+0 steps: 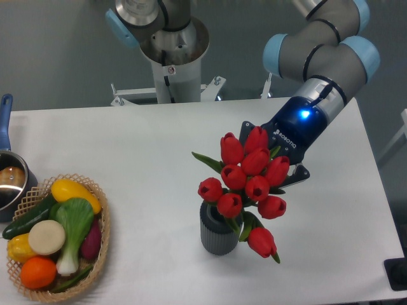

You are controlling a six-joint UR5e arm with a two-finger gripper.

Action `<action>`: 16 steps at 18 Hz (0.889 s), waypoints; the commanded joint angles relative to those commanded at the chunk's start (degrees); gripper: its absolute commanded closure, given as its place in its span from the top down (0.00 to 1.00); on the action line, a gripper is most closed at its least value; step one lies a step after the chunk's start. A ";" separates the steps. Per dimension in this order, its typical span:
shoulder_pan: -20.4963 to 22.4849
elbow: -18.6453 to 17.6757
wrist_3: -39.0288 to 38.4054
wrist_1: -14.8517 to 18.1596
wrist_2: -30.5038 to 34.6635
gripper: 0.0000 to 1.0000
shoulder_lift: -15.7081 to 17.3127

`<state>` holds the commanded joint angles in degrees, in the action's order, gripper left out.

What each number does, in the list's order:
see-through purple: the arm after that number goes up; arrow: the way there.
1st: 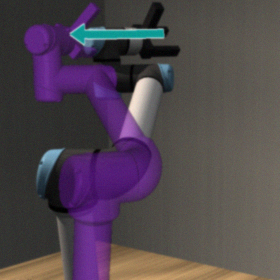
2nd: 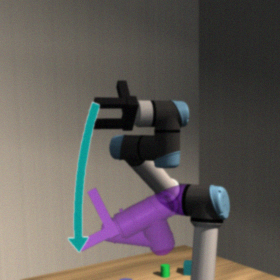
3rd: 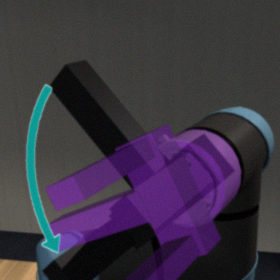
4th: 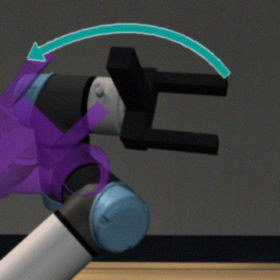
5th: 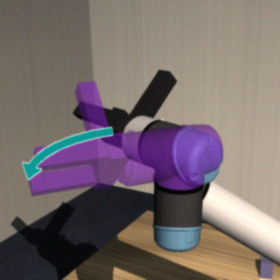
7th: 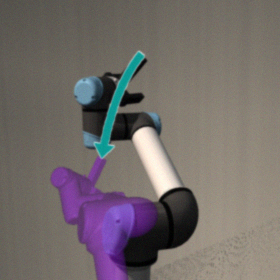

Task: Insert the flowers into the vase
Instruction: 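Carry the tulips over the dark grey vase and lower stems inside, then open the gripper to release the tulips into the vase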

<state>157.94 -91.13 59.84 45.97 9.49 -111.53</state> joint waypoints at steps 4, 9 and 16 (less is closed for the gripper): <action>-0.79 -4.04 3.07 -0.09 0.00 0.00 0.00; -0.62 -6.51 4.76 -0.09 0.00 0.03 -0.09; 0.79 -8.45 6.25 -0.09 0.44 0.11 -0.26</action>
<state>158.73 -99.58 66.09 45.88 9.93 -111.80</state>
